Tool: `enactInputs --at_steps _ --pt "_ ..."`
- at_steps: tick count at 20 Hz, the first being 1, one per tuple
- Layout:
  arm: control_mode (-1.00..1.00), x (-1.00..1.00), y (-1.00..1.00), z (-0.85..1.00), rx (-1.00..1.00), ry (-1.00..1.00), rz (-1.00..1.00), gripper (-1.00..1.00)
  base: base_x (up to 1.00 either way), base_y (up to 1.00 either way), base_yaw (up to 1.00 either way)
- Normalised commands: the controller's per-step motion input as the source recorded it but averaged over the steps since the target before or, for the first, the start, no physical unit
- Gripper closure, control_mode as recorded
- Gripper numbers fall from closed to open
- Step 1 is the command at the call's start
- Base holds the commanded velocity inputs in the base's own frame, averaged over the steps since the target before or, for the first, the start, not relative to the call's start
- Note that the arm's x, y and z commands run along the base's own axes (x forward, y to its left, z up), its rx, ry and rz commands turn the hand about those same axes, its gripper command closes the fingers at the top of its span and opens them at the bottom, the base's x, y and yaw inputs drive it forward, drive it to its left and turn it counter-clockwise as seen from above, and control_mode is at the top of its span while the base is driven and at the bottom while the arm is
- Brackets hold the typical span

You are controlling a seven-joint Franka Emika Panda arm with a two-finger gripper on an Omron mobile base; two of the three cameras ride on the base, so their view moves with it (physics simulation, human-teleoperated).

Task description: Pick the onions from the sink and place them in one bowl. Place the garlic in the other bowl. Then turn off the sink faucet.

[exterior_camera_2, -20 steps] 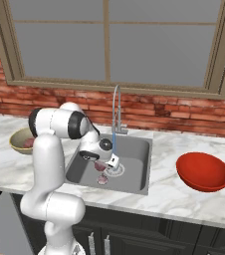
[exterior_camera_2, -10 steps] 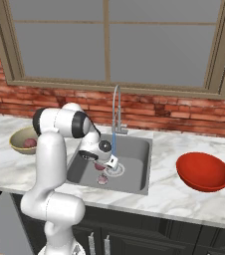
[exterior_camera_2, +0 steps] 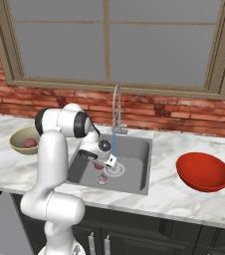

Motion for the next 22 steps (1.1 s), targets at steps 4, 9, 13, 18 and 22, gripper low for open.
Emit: enactInputs --at_steps 4,9,13,18,22 --pt "-1.00 0.00 0.01 -0.10 0.00 0.04 0.00 1.00 0.00 0.00 0.00" --pt "-1.00 0.00 -0.02 0.00 0.00 0.00 0.00 1.00 0.00 0.00 0.00" --pt "-1.00 0.00 -0.26 0.16 0.02 0.00 0.00 1.00 0.00 0.00 0.00" --pt "-1.00 -0.03 -0.32 0.30 0.03 0.00 0.00 1.00 0.00 0.00 0.00" --pt "-1.00 -0.23 -0.07 0.18 0.00 -0.07 0.00 1.00 0.00 0.00 0.00"
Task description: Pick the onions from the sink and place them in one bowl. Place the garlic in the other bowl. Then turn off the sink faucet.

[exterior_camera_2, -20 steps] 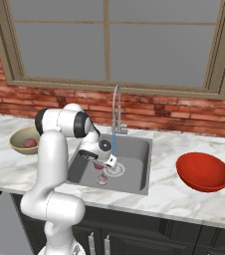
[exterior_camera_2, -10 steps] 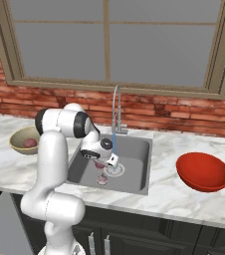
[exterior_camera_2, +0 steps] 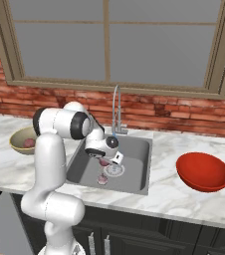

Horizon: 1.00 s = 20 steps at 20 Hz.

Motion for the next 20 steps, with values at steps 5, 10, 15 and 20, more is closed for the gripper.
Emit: enactInputs --at_steps 5,10,15,20 --pt "-1.00 -0.33 0.01 0.00 0.00 -0.18 0.00 1.00 0.00 0.00 0.00" --pt "-1.00 -0.48 0.04 0.00 0.00 -0.16 0.00 1.00 0.00 0.00 0.00" --pt "-1.00 -0.56 0.08 0.08 0.00 -0.05 0.00 1.00 0.00 0.00 0.00" --pt "-1.00 -0.12 0.00 0.52 0.00 0.00 0.00 1.00 0.00 0.00 0.00"
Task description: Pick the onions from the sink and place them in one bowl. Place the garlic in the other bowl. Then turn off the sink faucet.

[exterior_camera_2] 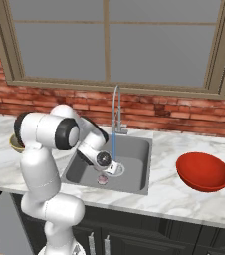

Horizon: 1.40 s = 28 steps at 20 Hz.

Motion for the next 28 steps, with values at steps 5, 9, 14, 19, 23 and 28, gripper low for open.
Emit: enactInputs --at_steps 5,9,14,19,23,28 --pt "-1.00 0.05 0.00 0.87 0.00 0.11 0.00 1.00 0.00 0.00 0.00" --pt "-1.00 0.00 -0.01 0.97 0.00 0.26 -0.03 1.00 0.00 0.00 0.00" --pt "-1.00 0.00 -0.18 1.00 0.00 0.31 -0.08 1.00 0.00 0.00 0.00" --pt "-1.00 0.04 -0.68 1.00 0.00 0.22 -0.15 1.00 0.00 0.00 0.00" --pt "-1.00 0.04 -0.67 1.00 0.02 0.19 -0.15 1.00 0.00 0.00 0.00" --pt "-1.00 -0.28 -0.32 1.00 0.02 0.06 -0.09 1.00 0.00 0.00 0.00"
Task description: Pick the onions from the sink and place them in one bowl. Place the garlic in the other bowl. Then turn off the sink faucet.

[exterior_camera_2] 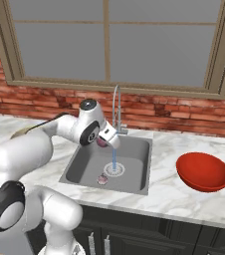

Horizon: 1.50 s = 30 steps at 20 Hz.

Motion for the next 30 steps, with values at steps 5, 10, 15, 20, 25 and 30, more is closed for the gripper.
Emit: enactInputs --at_steps 5,10,15,20,25,30 --pt "-1.00 -0.48 -0.01 0.85 0.01 0.08 -0.01 1.00 0.00 0.00 0.00" --pt "-1.00 -0.49 0.40 0.19 0.00 0.00 0.04 1.00 0.00 0.00 0.00" --pt "-1.00 -0.17 0.62 0.00 0.00 0.00 0.10 1.00 0.00 0.00 0.00" --pt "-1.00 -0.01 0.66 0.00 0.00 0.00 0.13 1.00 0.00 0.00 0.00" --pt "-1.00 0.00 0.54 0.00 0.00 -0.01 0.18 1.00 0.00 0.00 0.00" --pt "-1.00 0.03 0.47 0.00 0.00 0.00 0.25 1.00 0.00 0.00 0.00"
